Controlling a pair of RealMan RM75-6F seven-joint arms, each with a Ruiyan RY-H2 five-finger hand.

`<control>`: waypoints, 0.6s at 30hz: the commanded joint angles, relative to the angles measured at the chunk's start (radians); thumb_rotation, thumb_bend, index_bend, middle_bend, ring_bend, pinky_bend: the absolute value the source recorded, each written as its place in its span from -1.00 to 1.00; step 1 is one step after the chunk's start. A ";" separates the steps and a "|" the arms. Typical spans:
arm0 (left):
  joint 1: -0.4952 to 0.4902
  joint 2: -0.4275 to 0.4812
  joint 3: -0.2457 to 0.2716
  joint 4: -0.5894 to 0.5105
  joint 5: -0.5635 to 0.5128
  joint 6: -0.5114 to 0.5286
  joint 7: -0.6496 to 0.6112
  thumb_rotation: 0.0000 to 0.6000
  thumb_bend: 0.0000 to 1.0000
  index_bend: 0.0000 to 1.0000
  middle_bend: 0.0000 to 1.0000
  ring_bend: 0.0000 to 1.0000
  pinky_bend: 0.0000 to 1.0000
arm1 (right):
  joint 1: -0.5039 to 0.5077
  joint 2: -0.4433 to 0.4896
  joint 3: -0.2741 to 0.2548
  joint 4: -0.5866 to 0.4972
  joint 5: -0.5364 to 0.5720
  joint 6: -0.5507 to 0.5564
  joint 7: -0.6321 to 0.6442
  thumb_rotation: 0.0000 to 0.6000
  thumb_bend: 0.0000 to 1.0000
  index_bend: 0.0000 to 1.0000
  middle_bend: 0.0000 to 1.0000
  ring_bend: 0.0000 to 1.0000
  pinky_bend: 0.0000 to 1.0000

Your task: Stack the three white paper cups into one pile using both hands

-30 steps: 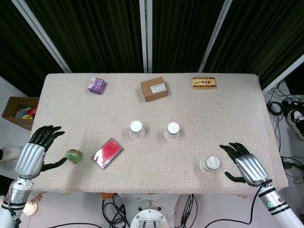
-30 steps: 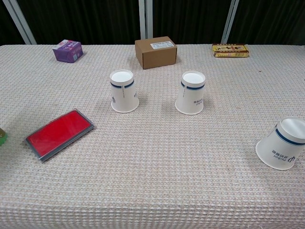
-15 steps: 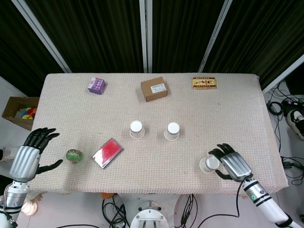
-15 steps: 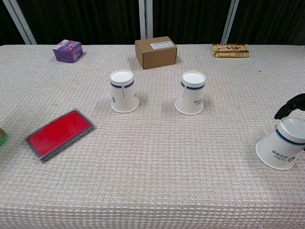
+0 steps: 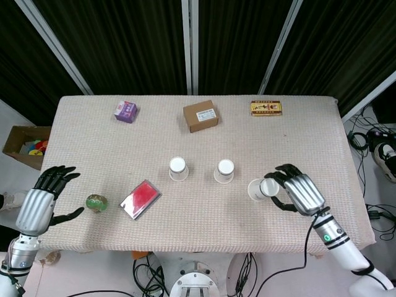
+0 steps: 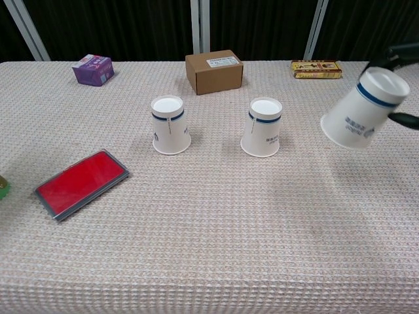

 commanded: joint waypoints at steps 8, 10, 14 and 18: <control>0.019 0.009 0.002 0.002 -0.021 0.010 -0.005 1.00 -0.94 -0.54 -0.66 -0.77 -0.73 | 0.228 -0.098 0.146 0.071 0.197 -0.255 -0.036 1.00 -0.22 -0.06 -0.24 -0.62 -0.56; 0.022 0.009 0.002 0.004 -0.025 0.009 -0.008 1.00 -0.94 -0.54 -0.66 -0.77 -0.73 | 0.246 -0.118 0.152 0.093 0.216 -0.270 -0.051 1.00 -0.22 -0.06 -0.25 -0.62 -0.56; 0.023 0.009 0.001 0.006 -0.029 0.007 -0.011 1.00 -0.94 -0.54 -0.66 -0.77 -0.73 | 0.272 -0.143 0.158 0.120 0.246 -0.293 -0.060 1.00 -0.22 -0.05 -0.26 -0.62 -0.56; 0.023 0.009 0.000 0.006 -0.030 0.005 -0.012 1.00 -0.94 -0.54 -0.66 -0.77 -0.73 | 0.297 -0.162 0.160 0.141 0.278 -0.319 -0.077 1.00 -0.22 -0.05 -0.27 -0.62 -0.56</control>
